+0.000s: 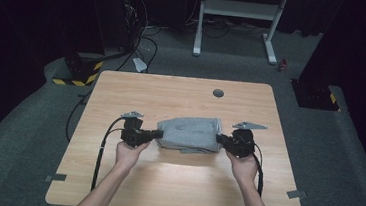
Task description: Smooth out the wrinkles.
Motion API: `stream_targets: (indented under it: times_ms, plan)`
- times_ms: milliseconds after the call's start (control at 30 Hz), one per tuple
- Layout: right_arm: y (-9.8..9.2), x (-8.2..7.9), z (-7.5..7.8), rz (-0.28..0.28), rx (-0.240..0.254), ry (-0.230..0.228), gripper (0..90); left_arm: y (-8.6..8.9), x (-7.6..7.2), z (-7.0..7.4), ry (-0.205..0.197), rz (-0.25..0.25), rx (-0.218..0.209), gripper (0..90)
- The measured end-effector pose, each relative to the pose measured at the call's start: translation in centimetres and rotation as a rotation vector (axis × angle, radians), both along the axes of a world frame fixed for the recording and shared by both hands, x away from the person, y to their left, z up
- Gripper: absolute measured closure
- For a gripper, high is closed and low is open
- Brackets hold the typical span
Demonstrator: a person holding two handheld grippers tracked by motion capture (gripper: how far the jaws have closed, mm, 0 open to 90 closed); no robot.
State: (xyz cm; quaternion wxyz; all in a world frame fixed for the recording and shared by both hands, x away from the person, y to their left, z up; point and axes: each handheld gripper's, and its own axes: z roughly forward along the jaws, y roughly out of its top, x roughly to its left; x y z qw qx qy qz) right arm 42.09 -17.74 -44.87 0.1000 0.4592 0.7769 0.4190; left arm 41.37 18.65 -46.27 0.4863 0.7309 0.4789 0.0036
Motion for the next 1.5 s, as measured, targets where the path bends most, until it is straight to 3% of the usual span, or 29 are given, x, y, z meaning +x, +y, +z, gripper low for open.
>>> stream_targets:
  times_ms: [133, 267, 500, 700, 833, 1000, 1167, 1267, 1400, 1500]
  plan:
    - [-0.2, -1.3, -1.0, 0.015, 0.009, 0.009, 84.4, -0.1, -0.8, -0.6, 0.004, -0.024, 0.008, 86.0]
    - [-0.2, -2.0, -2.2, 0.018, -0.006, 0.027, 84.2, -0.7, -1.5, -1.2, 0.001, -0.056, 0.057, 85.9]
    - [-0.2, -2.6, -4.0, 0.027, -0.041, 0.057, 83.4, -1.2, -2.4, -2.4, 0.013, -0.077, 0.101, 85.4]
    - [0.1, -2.8, -5.2, 0.030, -0.068, 0.109, 79.0, -1.7, -3.3, -3.8, 0.036, -0.100, 0.142, 80.3]
    - [-0.1, -3.0, -5.1, 0.038, -0.043, 0.119, 66.1, -1.4, -3.7, -3.6, 0.036, -0.089, 0.131, 71.6]
    - [-1.0, -3.2, -3.4, 0.015, 0.015, 0.086, 61.8, -0.9, -3.6, -2.6, 0.010, -0.049, 0.120, 58.3]
    - [-0.8, -1.6, -1.2, -0.012, 0.008, 0.049, 58.7, -1.1, -2.7, -2.0, 0.008, -0.001, 0.098, 45.9]
    - [0.1, 0.2, -0.7, -0.030, -0.005, 0.040, 56.9, -1.7, -2.0, -1.7, 0.017, 0.017, 0.122, 40.0]
    - [1.5, 2.7, -0.3, -0.072, -0.034, 0.029, 54.2, -2.5, -1.2, -1.8, 0.025, 0.022, 0.173, 38.4]
    - [2.4, 4.3, -0.3, -0.098, -0.044, 0.031, 52.8, -2.9, -1.0, -2.0, 0.034, 0.014, 0.176, 42.1]
